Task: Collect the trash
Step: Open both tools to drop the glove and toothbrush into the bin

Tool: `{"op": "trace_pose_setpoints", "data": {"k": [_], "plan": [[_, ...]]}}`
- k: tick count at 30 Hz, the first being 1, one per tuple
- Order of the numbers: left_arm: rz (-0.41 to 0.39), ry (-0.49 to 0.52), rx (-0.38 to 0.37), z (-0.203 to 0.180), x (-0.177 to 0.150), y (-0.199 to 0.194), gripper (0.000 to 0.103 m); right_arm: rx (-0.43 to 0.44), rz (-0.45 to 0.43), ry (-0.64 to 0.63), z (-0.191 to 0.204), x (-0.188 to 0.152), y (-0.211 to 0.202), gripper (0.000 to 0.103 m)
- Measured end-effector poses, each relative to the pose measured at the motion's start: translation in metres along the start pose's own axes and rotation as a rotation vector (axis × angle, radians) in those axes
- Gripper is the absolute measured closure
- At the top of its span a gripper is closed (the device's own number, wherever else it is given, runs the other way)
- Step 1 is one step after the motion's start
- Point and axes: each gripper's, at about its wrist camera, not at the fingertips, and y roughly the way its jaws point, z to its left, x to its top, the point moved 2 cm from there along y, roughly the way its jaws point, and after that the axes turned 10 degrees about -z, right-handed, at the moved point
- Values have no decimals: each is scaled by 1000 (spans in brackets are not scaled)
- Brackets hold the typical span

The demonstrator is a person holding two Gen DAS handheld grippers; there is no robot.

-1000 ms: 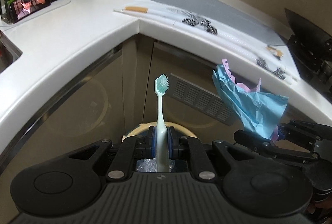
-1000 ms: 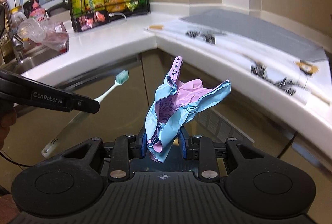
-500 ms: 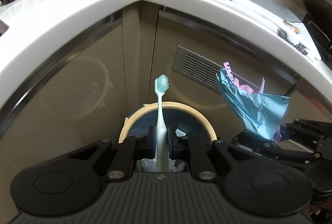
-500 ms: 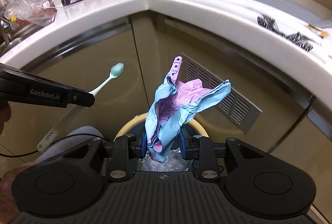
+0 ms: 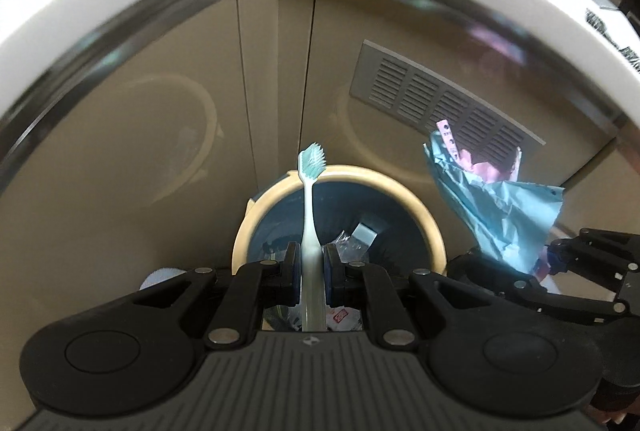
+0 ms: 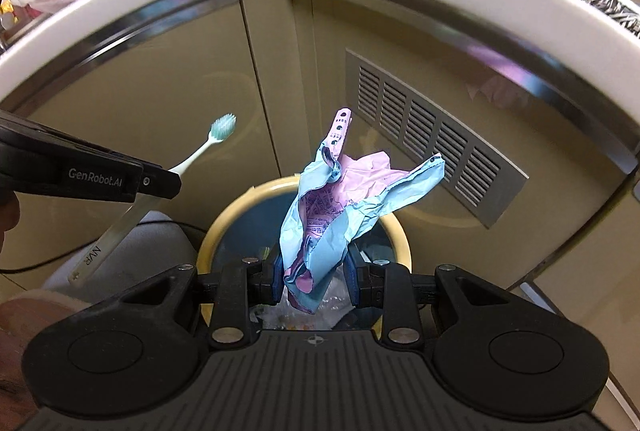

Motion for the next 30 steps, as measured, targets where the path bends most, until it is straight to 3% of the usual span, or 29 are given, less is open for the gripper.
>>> {"op": "trace_pose_setpoints", "data": {"k": [16,28,30], "plan": [[96,29,9,-4,-11,41,92,-6,90,-23,-1,-7,38,71],[224,80,60,-1,-29,106,91,-21,194,-73,-2,-19,97,70],[238,84,72,1,-32,114,91,-33,204,-72,-4,-21,106,66]]}}
